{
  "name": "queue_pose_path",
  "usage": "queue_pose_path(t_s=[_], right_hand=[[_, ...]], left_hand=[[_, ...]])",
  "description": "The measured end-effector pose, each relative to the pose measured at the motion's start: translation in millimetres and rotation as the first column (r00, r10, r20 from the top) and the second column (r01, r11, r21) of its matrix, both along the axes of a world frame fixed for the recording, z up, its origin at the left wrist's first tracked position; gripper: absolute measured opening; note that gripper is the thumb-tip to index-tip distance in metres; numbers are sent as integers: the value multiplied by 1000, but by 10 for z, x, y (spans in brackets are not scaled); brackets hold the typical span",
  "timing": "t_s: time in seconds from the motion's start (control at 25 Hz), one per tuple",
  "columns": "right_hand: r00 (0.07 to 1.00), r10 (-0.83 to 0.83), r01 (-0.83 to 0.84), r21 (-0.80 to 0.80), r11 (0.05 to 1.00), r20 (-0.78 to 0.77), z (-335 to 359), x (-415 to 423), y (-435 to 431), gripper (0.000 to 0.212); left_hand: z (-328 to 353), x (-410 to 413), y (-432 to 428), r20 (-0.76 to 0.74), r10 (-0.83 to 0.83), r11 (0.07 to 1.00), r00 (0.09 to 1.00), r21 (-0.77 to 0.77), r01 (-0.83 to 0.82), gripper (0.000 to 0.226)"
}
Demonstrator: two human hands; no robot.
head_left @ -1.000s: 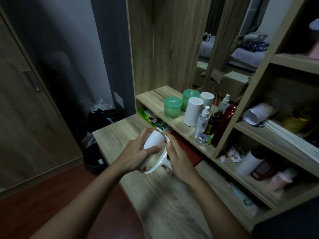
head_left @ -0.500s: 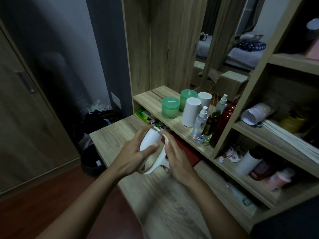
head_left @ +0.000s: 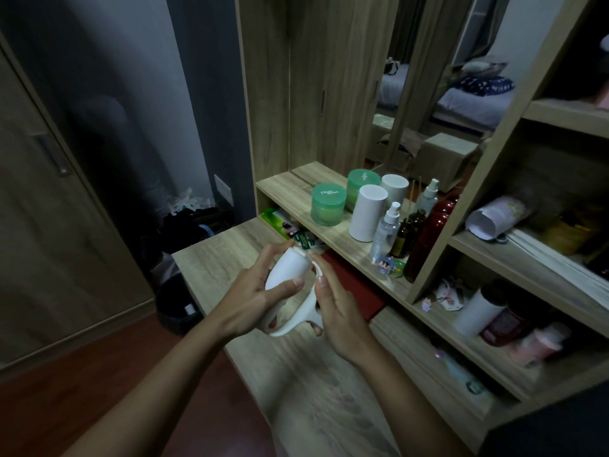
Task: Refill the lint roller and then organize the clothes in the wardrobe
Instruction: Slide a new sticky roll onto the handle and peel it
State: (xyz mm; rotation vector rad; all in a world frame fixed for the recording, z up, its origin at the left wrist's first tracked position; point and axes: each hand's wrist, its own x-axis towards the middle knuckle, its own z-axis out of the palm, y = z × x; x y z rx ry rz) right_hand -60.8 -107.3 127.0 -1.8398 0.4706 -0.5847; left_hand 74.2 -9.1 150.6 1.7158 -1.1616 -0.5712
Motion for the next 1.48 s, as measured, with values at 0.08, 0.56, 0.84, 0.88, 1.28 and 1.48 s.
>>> queue_pose_path(t_s=[0.08,0.56,0.84,0.88,1.28,1.48], right_hand=[[1000,-5,5,-9,1000,-10,8,-7,-5,37],[996,-21,12,-107,994,-89,-358,-54,14,37],[987,-144,129,-185,974,-70,-255,-139,59,41],[987,-147,135,-180,974,-56,-268,-165,61,41],[996,-65,68,-45,997,56,-90,-285,300,48],[998,-19,24,-61,998,67,-185,-87,627,60]], left_hand=[[4,-2,-11,2,-2,1000,1000,8,2,46],[123,130,-93,52,18,988,998,153,-26,55],[301,120,-39,157,-7,989,988,147,-17,53],[341,96,-10,191,8,989,982,141,-36,54],[676,-283,385,229,35,991,973,115,-63,46],[635,-5,827,402,539,826,740,-77,-559,29]])
